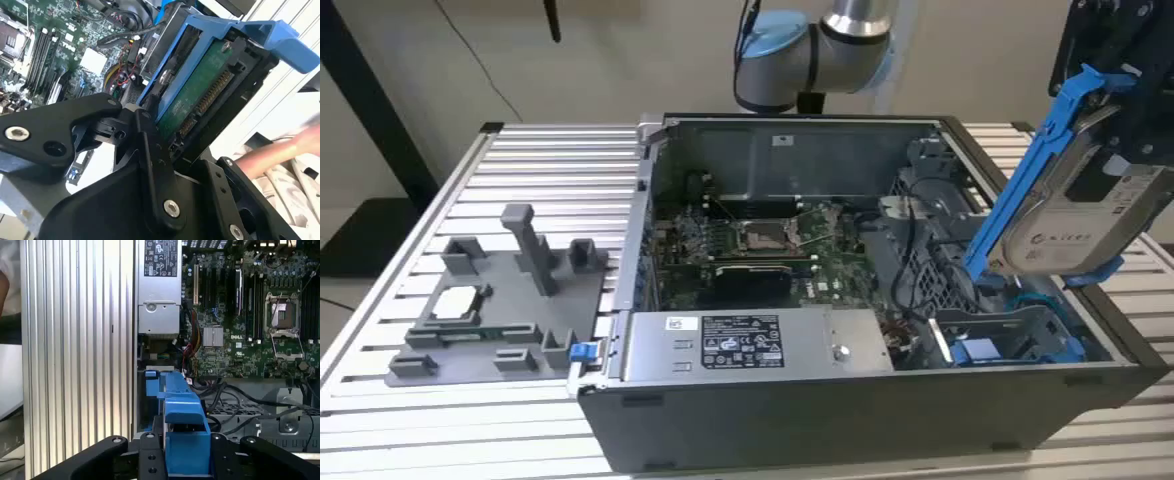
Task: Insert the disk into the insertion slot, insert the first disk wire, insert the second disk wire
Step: 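Insert the disk into the insertion slot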
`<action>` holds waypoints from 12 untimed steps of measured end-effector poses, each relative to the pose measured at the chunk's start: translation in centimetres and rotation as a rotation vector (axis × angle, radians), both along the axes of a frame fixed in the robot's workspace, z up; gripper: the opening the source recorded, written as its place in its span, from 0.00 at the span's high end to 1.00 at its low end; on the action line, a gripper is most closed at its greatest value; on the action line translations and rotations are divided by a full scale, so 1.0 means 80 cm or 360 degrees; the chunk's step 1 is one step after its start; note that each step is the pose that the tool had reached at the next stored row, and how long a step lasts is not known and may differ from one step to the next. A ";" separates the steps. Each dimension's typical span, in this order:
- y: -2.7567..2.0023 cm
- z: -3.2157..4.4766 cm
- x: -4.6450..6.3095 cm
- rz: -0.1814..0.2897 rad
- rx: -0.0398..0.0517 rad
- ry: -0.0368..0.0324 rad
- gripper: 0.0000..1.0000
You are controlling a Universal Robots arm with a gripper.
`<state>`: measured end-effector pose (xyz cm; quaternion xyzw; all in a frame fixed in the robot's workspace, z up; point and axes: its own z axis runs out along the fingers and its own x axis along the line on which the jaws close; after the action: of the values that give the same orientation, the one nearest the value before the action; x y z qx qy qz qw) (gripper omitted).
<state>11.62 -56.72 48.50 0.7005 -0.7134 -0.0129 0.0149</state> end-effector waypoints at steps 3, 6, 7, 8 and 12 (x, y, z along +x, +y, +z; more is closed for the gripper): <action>0.0000 0.0000 0.000 0.0000 0.0000 0.0000 1.00; 0.0000 0.0000 0.000 0.0000 0.0000 0.0000 1.00; 0.0000 0.0000 0.000 0.0000 0.0000 0.0000 1.00; 0.0000 0.0000 0.000 0.0000 0.0000 0.0000 1.00; 0.0000 -0.0002 0.000 0.0000 0.0000 0.0000 1.00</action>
<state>11.62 -56.72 48.48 0.7005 -0.7134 -0.0128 0.0150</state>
